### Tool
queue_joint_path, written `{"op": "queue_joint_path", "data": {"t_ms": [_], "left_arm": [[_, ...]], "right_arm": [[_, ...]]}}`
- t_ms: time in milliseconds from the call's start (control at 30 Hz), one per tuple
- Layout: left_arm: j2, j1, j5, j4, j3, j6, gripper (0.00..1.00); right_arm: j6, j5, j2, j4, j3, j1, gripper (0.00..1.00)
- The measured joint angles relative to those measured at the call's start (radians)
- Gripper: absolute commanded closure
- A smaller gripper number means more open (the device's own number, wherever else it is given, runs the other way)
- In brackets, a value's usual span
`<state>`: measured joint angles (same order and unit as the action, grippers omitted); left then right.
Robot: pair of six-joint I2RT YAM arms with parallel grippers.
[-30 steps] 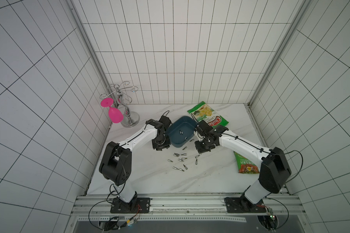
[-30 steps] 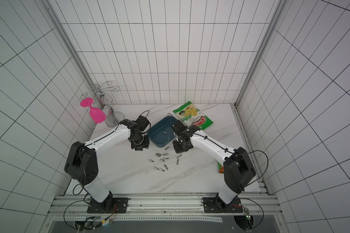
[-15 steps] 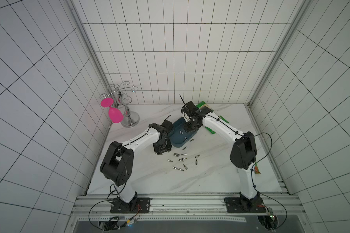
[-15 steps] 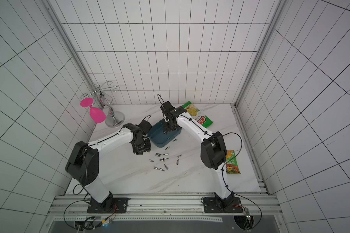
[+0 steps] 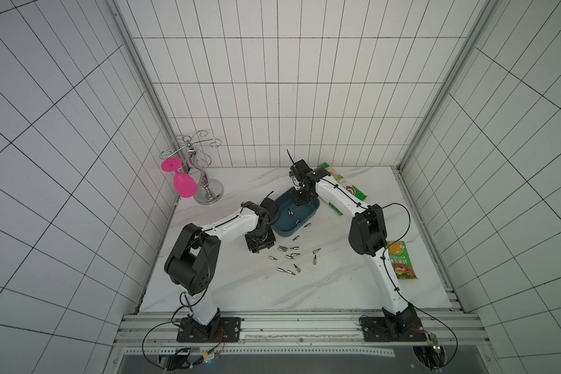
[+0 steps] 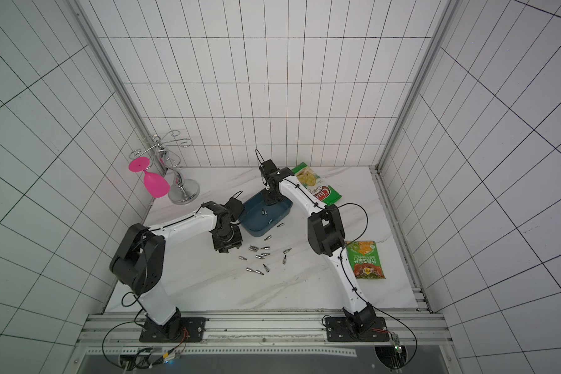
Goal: Put the bit on the desktop into the storage box
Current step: Place the screwdriver bit in the storage box.
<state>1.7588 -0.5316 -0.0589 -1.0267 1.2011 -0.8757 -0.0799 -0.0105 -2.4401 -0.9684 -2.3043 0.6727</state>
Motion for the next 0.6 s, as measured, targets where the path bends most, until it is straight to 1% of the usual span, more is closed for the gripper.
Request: {"op": "queue_joint_path", "data": {"t_ms": [300,600], "left_arm": [[0.022,-0.017,-0.003,0.023,-0.015,-0.025,0.55],[0.055,-0.035,-0.018,0.04,-0.028,-0.035,0.55]], "right_arm": [[-0.001,-0.005,-0.085,0.014,-0.015,-0.006,1.0],[0.0,-0.018,-0.1,0.023,-0.016,-0.006,1.0]]}}
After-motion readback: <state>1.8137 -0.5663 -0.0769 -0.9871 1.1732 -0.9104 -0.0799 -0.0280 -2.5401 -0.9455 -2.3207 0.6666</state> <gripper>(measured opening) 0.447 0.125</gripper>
